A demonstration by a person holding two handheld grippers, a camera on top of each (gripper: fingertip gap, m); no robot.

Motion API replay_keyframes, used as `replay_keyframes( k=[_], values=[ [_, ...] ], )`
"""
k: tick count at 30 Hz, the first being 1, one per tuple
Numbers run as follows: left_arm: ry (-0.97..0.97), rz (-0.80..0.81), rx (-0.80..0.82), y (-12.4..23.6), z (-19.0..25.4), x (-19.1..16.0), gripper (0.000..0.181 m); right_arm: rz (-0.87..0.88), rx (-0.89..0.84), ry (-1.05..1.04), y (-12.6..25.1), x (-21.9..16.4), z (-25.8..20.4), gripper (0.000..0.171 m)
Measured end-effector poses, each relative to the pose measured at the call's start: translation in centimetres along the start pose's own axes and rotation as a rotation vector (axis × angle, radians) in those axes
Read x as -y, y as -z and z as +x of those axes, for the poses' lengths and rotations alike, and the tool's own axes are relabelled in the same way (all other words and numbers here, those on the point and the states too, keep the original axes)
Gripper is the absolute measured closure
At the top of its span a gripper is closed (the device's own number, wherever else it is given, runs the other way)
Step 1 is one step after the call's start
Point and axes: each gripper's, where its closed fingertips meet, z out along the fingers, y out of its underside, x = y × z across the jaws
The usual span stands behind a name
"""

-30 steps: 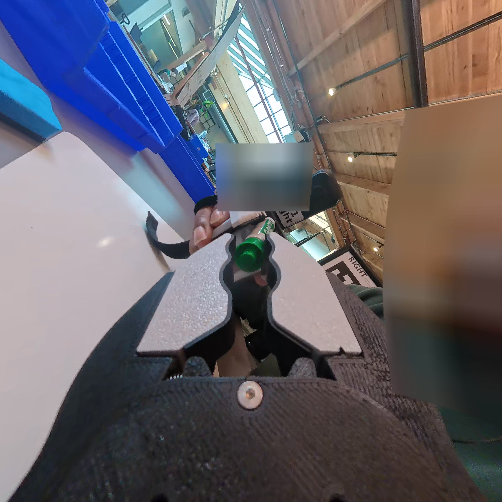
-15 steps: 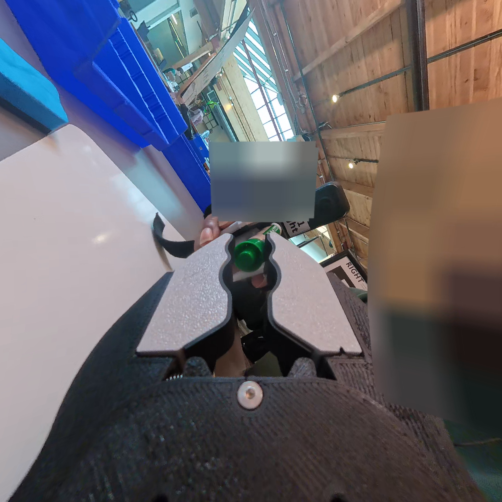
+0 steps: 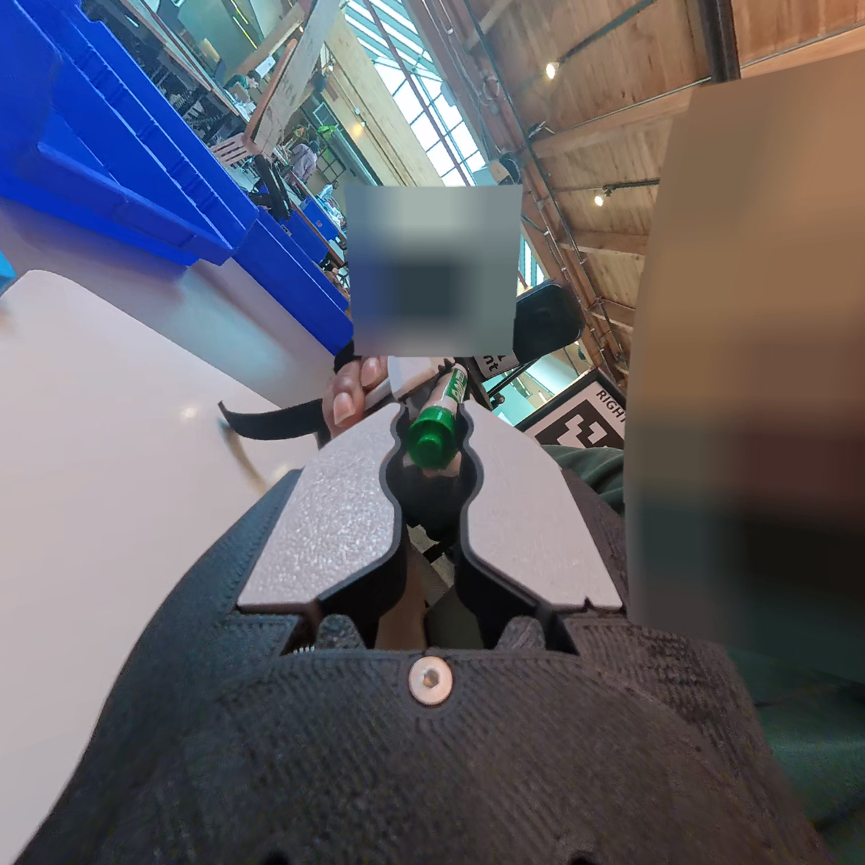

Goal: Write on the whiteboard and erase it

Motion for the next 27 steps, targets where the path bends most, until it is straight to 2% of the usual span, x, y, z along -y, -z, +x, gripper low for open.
replay_keyframes(
  k=[1,2,4,5,8,10,18,23,27],
  values=[
    [0.011,0.003,-0.001,0.1,0.0,-0.2,0.162,0.011,-0.001,-0.004,0.3,0.2,0.1,0.14],
    [0.015,0.06,0.014,0.8,0.5,1.5,0.161,0.065,-0.027,-0.026,1.5,1.2,1.0,0.14],
    [0.01,0.256,0.1,6.1,-0.8,5.4,0.162,0.113,-0.122,-0.035,5.5,2.6,4.0,0.14],
    [-0.062,0.229,0.156,7.1,-0.7,4.7,0.162,0.069,-0.147,-0.002,6.1,1.8,4.4,0.139],
    [-0.345,0.04,0.293,5.7,0.1,1.3,0.161,-0.034,-0.088,-0.039,3.9,-1.1,3.7,0.138],
    [-0.486,-0.037,0.396,6.2,-0.5,1.2,0.161,-0.11,-0.055,-0.048,2.9,-2.3,3.7,0.138],
    [-0.596,-0.049,0.577,12.4,-2.2,0.3,0.161,-0.216,-0.041,-0.09,1.7,-4.8,3.4,0.137],
    [-0.687,-0.11,0.594,13.1,-2.1,-0.3,0.161,-0.265,-0.029,-0.073,0.0,-5.6,3.1,0.137],
    [-0.704,-0.217,0.579,12.6,-2.9,-2.2,0.161,-0.302,-0.01,-0.033,-1.3,-5.5,2.5,0.137]
  ],
)
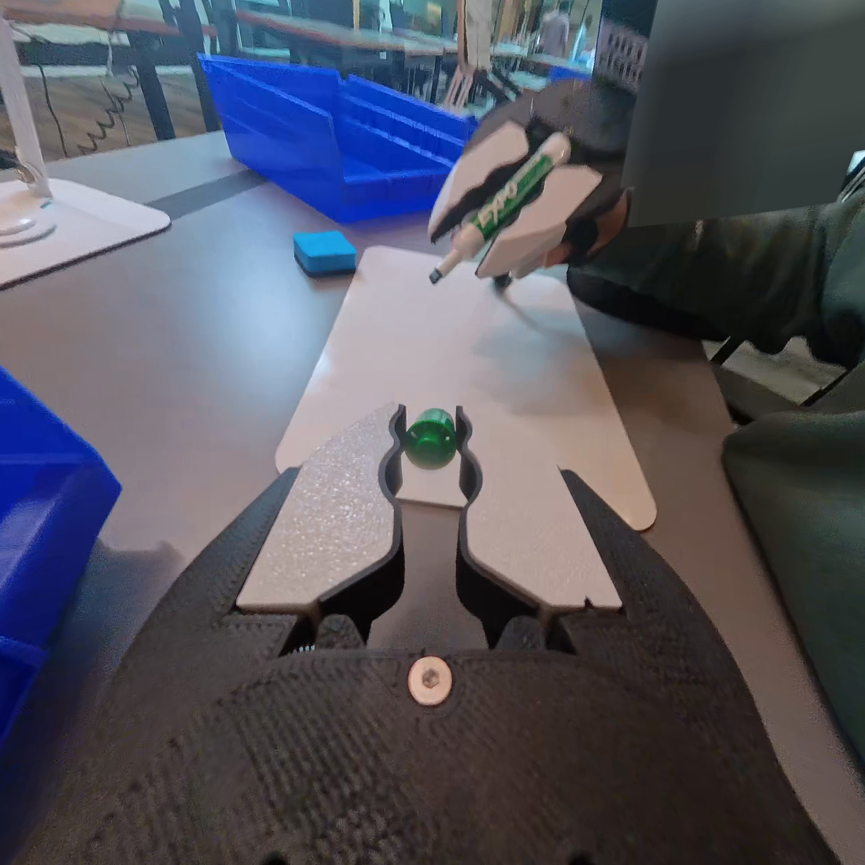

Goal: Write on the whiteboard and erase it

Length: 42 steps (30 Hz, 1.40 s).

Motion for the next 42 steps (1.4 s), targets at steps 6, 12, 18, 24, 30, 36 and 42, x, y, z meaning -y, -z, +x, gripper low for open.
replay_keyframes(
  k=[6,12,18,24,30,36,42],
  values=[
    [-0.039,-0.04,-0.006,-1.0,0.8,-0.8,0.162,-0.021,0.005,0.044,-1.3,1.3,0.0,0.137],
    [-0.045,-0.028,-0.051,-1.5,1.7,-1.0,0.162,-0.096,0.021,0.044,-1.7,0.3,-0.1,0.137],
    [-0.042,-0.013,-0.098,-1.4,2.9,-1.0,0.162,-0.214,0.045,-0.006,-2.4,-1.4,-0.4,0.137],
    [-0.056,0.014,-0.056,-0.4,2.3,-0.6,0.161,-0.281,0.034,-0.035,-3.1,-1.5,0.0,0.137],
    [-0.131,-0.014,0.012,-0.2,1.3,-0.8,0.161,-0.328,0.078,-0.007,-4.2,-1.3,-0.8,0.137],
    [-0.235,-0.062,0.108,0.9,-0.8,-1.5,0.161,-0.373,0.086,0.002,-5.0,-0.9,-1.3,0.137],
    [-0.225,-0.078,0.117,1.7,-1.5,-2.6,0.161,-0.436,0.136,0.039,-6.0,-1.5,-2.7,0.137]
  ],
)
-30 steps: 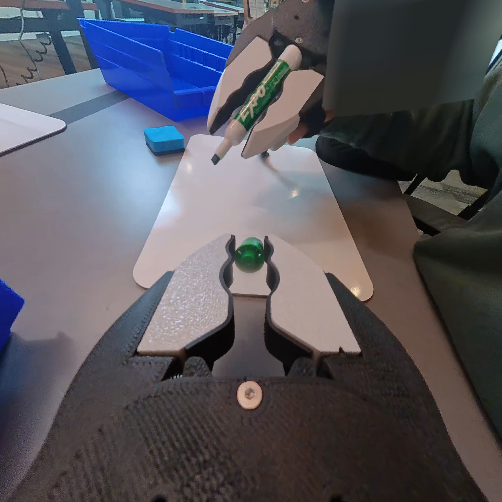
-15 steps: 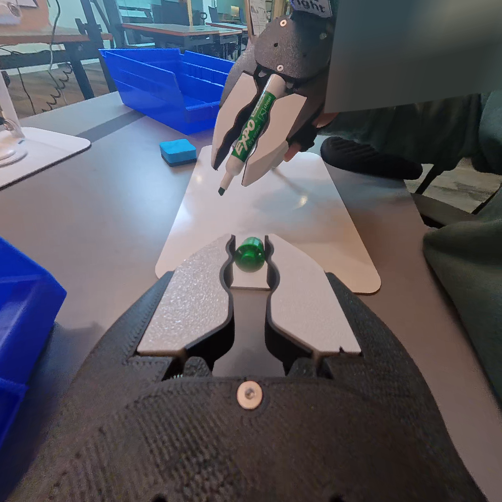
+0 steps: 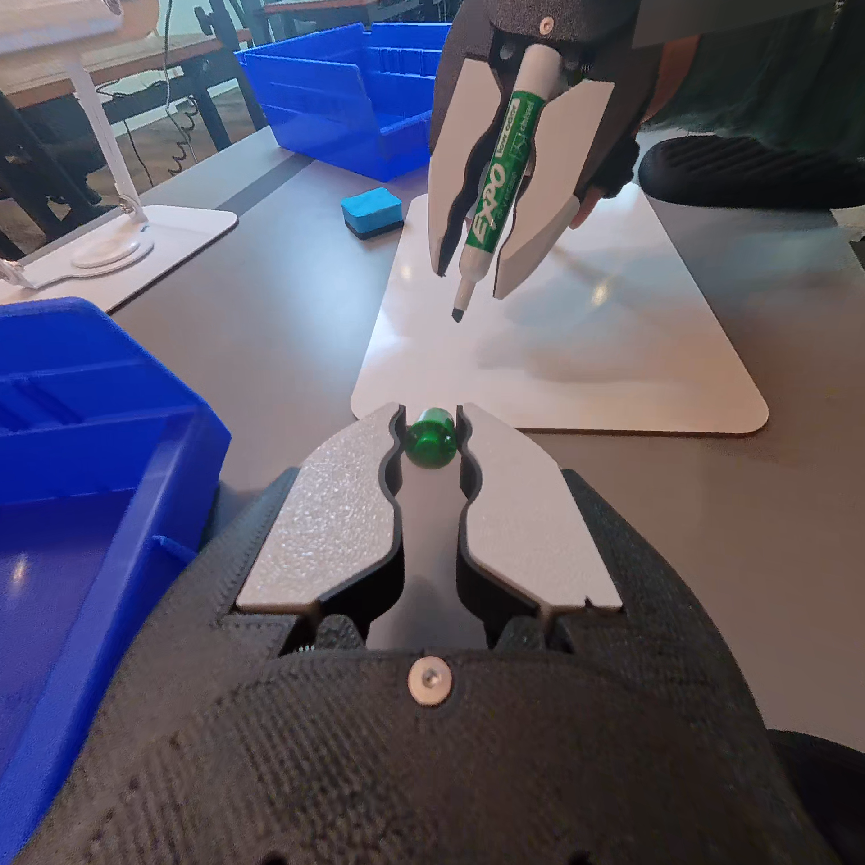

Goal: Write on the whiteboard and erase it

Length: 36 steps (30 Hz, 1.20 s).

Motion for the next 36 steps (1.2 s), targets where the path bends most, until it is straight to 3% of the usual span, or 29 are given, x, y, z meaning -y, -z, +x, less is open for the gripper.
replay_keyframes(
  k=[13,24,36],
  values=[
    [0.025,-0.04,-0.056,-0.4,1.0,-0.5,0.161,-0.088,0.016,0.218,-3.6,1.6,-0.7,0.138],
    [0.033,-0.049,-0.059,-0.5,1.0,-0.7,0.161,-0.147,0.012,0.268,-4.5,1.3,0.1,0.138],
    [0.037,-0.056,-0.065,-0.5,1.1,-0.8,0.161,-0.229,0.129,0.298,-2.3,-1.5,-4.5,0.138]
  ],
)
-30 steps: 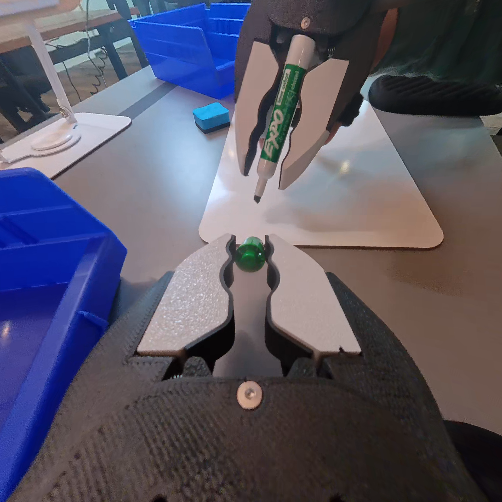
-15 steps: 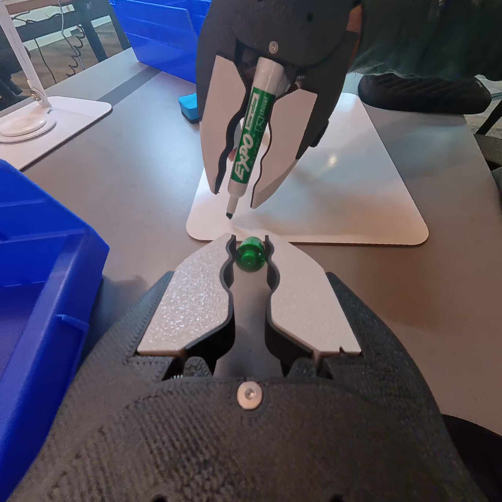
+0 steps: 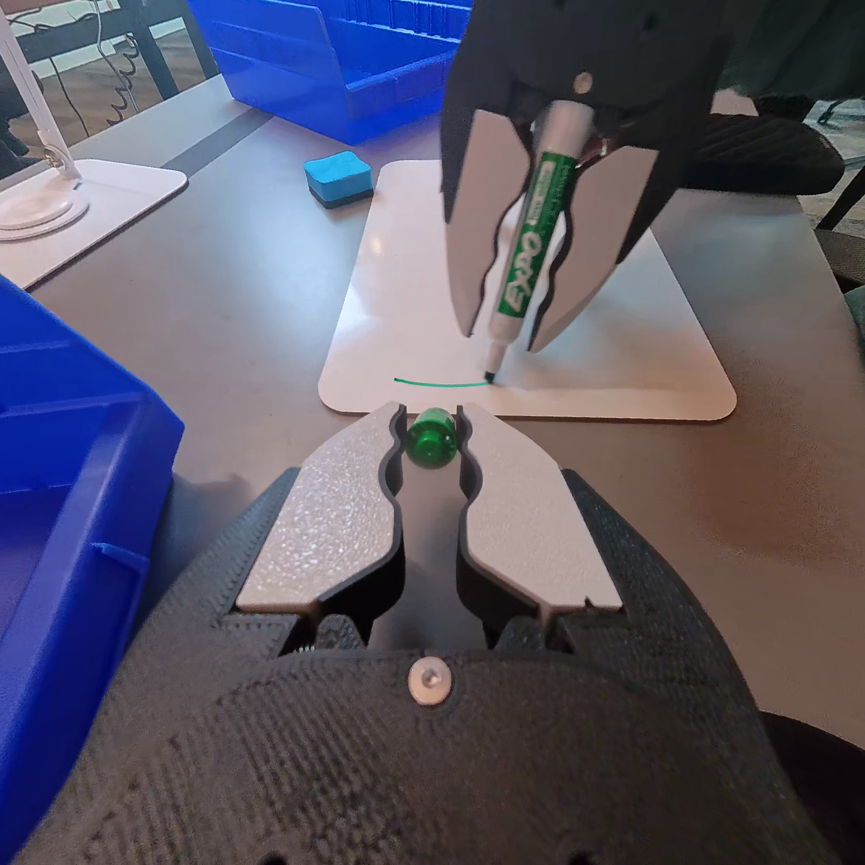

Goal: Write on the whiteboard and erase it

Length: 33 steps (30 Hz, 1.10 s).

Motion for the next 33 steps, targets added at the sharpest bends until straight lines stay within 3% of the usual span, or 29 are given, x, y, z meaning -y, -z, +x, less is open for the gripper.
replay_keyframes(
  k=[7,20,33],
  values=[
    [-0.001,-0.005,-0.002,0.0,0.1,-0.1,0.161,-0.073,0.014,-0.004,1.4,-2.4,-1.7,0.138],
    [0.015,-0.004,-0.013,0.1,0.2,-0.1,0.161,-0.167,-0.107,0.021,1.1,-4.1,5.1,0.138],
    [0.011,-0.011,-0.016,0.1,0.3,-0.2,0.161,-0.162,-0.114,0.012,1.0,-4.0,5.8,0.138]
  ],
)
